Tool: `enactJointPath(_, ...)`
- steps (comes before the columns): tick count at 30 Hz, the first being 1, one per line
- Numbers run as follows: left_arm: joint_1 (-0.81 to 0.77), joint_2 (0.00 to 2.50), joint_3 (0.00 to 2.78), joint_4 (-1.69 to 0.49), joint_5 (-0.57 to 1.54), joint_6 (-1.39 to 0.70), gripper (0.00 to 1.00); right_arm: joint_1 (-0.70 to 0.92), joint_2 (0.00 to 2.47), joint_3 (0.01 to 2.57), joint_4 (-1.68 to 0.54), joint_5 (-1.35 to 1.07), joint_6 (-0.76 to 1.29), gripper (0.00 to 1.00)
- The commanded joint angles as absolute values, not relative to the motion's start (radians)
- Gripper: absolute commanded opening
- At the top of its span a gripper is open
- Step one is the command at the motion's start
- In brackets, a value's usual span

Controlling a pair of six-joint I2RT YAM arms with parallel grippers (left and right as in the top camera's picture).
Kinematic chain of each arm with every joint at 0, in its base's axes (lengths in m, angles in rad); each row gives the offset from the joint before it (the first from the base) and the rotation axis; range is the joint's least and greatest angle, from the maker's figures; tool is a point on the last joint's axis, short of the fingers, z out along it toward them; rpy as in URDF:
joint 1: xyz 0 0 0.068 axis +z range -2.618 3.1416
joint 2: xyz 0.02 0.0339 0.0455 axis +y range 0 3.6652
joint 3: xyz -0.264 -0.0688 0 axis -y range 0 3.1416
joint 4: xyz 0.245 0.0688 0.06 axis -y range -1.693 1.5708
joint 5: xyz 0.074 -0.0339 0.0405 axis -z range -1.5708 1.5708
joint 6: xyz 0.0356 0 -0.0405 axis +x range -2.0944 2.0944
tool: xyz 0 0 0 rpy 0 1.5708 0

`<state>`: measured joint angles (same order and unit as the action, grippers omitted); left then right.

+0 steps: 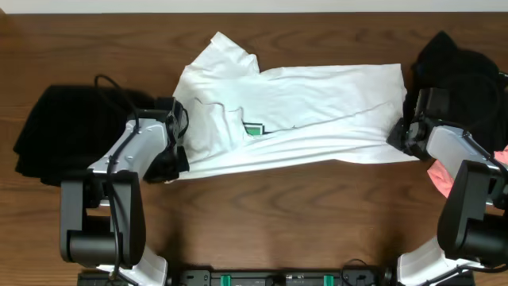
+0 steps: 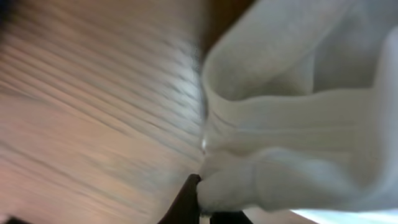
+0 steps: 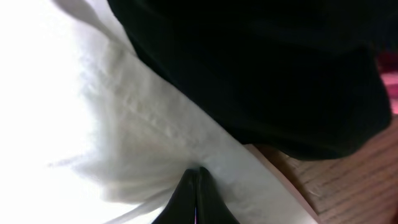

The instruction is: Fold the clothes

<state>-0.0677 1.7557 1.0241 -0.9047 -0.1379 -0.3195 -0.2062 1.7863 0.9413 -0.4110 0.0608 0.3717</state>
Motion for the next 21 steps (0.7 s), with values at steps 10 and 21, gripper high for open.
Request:
enactJointPath(10,-0.062,1.743,1.063,-0.826,-0.466,-0.253,0.17,-0.268,1.846,0.882,-0.461,0.255,0.398,0.01)
enactJointPath(21,-0.062,1.739,1.077,-0.888,-0.098,-0.242,0.26,-0.279,1.846,0.883,-0.46,0.183,0.39,0.15)
